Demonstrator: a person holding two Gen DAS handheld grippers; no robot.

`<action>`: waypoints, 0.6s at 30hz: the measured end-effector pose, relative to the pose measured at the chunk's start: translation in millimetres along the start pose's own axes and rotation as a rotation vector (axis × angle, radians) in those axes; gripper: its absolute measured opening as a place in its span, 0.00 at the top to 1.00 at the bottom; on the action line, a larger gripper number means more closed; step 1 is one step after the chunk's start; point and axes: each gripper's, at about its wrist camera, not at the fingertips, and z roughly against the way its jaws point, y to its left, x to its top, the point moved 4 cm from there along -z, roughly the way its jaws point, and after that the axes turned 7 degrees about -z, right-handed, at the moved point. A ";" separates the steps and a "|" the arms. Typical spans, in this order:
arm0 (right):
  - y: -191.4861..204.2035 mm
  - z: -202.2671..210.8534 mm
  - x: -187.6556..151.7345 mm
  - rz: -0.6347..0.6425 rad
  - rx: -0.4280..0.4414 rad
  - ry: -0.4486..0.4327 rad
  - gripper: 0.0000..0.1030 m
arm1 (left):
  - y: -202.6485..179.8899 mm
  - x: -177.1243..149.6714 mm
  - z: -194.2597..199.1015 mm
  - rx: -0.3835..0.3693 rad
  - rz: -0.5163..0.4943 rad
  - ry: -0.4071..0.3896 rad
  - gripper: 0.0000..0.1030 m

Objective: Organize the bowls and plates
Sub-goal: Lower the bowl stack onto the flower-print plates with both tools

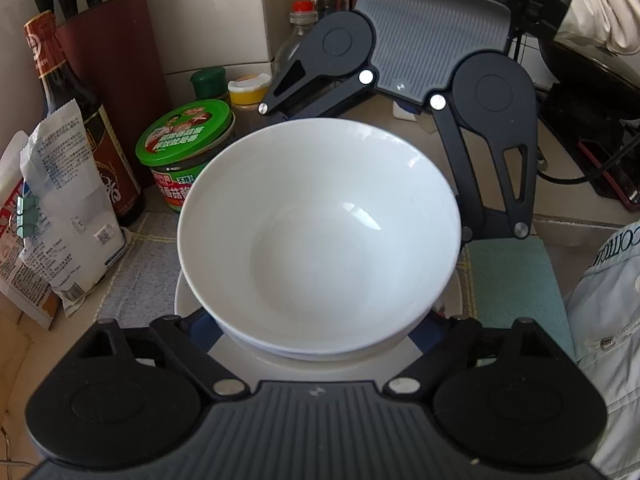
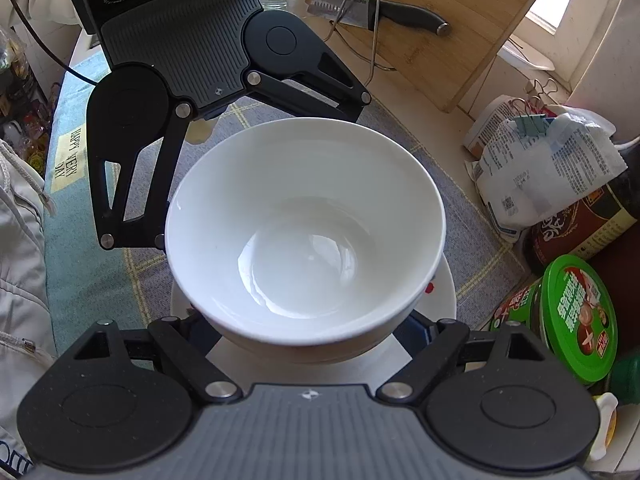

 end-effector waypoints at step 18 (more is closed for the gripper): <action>-4.1 -3.2 -4.9 -0.020 0.017 0.006 0.12 | 7.4 0.0 -9.3 -0.021 0.016 0.013 0.11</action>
